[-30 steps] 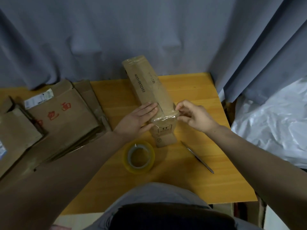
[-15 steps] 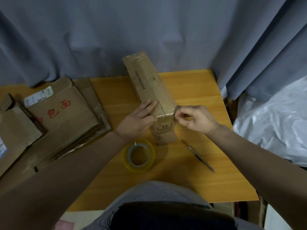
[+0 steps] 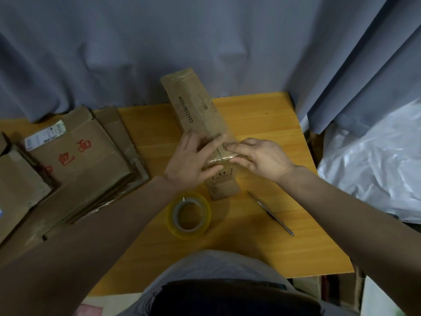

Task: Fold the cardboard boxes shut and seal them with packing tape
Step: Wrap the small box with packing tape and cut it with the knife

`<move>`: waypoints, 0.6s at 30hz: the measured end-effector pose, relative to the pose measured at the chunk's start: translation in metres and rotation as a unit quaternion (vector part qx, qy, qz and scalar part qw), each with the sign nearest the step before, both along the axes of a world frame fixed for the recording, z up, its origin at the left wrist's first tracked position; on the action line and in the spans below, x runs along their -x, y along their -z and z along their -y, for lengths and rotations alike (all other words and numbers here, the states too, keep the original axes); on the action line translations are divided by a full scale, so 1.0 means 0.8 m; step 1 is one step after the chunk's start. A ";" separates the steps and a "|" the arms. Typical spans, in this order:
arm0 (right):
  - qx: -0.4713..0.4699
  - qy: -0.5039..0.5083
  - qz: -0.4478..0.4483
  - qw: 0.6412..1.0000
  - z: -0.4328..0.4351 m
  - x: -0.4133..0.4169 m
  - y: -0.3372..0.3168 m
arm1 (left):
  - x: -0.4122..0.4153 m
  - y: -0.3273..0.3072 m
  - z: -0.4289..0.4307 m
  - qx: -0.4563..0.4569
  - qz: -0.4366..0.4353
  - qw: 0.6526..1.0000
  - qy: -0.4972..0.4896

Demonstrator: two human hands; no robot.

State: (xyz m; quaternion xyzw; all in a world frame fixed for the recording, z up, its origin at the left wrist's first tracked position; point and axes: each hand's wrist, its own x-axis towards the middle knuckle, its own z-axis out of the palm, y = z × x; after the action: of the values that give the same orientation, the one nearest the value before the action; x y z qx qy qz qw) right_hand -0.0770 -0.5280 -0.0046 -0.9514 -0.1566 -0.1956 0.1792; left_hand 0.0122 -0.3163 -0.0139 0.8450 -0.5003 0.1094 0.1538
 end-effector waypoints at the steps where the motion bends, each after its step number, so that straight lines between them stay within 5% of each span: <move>1: 0.000 0.008 -0.013 1.000 -0.003 0.000 0.002 | -0.002 0.000 0.004 -0.027 0.016 1.000 -0.002; 6: -0.003 0.027 -0.022 0.999 -0.016 -0.005 0.010 | -0.010 0.013 0.003 -0.096 0.053 0.994 0.020; 13: -0.045 -0.090 -0.013 0.995 0.013 -0.011 0.008 | -0.040 0.005 -0.014 -0.118 0.031 0.982 0.147; 18: 0.034 0.013 0.050 0.998 -0.012 -0.004 0.006 | -0.022 0.007 -0.008 -0.052 -0.001 0.993 0.103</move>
State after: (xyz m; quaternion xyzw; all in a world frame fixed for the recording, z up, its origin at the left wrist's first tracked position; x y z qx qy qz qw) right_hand -0.0737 -0.5182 -0.0092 -0.9479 -0.1598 -0.2398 0.1358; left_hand 0.0297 -0.3101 -0.0197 0.7960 -0.5896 0.0661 0.1204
